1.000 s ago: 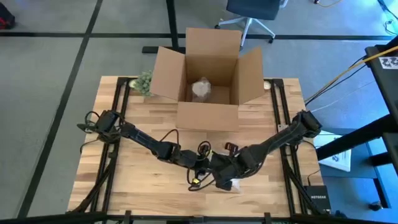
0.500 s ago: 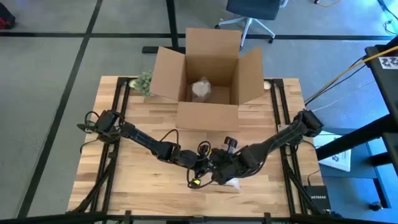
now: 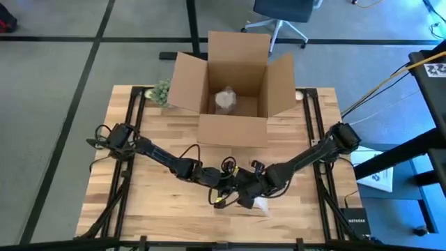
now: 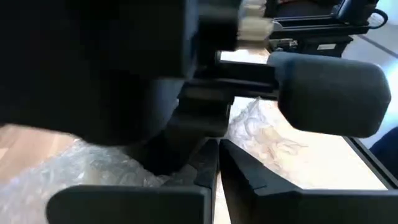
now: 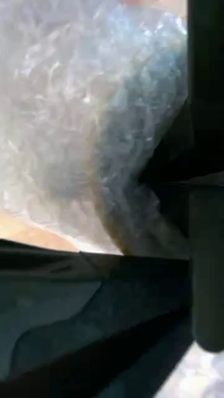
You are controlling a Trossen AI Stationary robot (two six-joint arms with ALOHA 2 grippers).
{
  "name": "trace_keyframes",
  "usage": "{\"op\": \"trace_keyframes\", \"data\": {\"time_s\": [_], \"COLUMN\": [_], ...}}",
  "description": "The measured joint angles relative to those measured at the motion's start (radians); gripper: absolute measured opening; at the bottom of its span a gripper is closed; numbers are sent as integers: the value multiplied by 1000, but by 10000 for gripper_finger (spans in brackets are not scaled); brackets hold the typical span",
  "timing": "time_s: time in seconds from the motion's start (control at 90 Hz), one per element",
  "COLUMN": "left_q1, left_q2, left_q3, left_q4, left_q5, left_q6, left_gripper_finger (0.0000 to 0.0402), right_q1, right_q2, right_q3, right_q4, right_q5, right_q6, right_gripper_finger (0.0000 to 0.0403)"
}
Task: Wrap mug
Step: Wrap the orange mug with bubble wrap
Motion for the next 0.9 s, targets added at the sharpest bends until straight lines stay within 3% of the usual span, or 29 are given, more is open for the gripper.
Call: {"op": "trace_keyframes", "data": {"time_s": [0.3, 0.367, 0.511, 0.611, 0.744, 0.9], "left_q1": [-2, -2, -2, -1, -1, -2], "left_q2": [1, 0, 0, 0, 0, 0], "left_q3": [0, 0, 0, 0, 0, 0], "left_q4": [-1, -4, -2, -1, -1, 2], "left_q5": [10, 8, 7, 8, 7, 6], "left_q6": [-7, -17, -18, -21, -21, -21], "left_gripper_finger": [0, 0, 0, 0, 0, 0], "right_q1": [40, 68, 155, 233, 323, 369], "right_q2": [-27, -31, -33, -30, -26, -24], "right_q3": [255, 328, 423, 382, 221, 54], "right_q4": [-257, -412, -578, -582, -496, -254], "right_q5": [-35, -23, 1, -6, 1, 123], "right_q6": [-47, -5, 152, 276, 471, 558], "right_gripper_finger": [0, 0, 0, 0, 0, 0]}}
